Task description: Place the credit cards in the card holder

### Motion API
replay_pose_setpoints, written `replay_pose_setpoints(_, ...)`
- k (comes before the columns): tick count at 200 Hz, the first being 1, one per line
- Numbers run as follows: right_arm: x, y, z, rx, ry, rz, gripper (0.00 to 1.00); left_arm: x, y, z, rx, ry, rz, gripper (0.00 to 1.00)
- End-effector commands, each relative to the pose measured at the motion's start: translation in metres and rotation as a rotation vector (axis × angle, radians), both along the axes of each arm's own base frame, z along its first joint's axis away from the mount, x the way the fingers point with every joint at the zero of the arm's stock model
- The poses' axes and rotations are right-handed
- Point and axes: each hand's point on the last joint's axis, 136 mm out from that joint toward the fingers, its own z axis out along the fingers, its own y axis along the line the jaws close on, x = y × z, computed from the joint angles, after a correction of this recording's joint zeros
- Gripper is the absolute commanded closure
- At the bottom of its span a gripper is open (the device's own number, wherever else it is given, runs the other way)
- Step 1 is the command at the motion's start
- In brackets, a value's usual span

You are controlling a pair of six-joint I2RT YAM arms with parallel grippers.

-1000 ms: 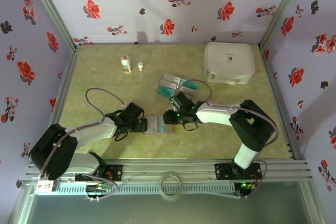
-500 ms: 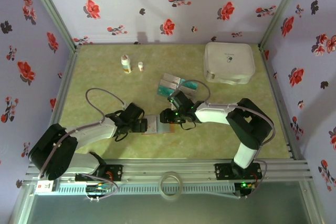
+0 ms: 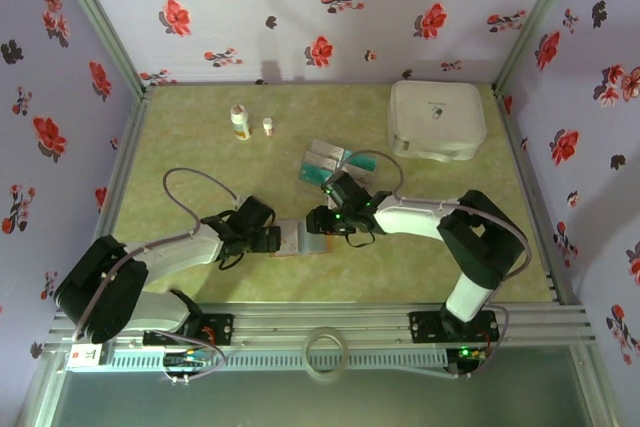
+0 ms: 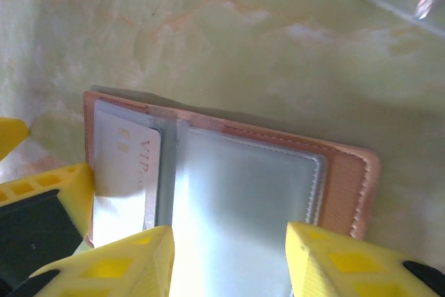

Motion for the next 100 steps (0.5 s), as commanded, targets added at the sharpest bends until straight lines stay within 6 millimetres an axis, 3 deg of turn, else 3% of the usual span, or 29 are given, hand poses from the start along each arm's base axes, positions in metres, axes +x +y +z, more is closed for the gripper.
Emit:
replay_pose_setpoints(1,0.012,-0.013,0.016,-0.067,-0.078,-0.015,0.54,-0.008,0.002,-0.011,0.009,0.031,0.005,0.00)
replay_pose_setpoints(100,0.015,-0.003,-0.004,-0.073,-0.036,0.002,0.54,-0.008,0.003,-0.011,0.010,0.030,0.004,0.00)
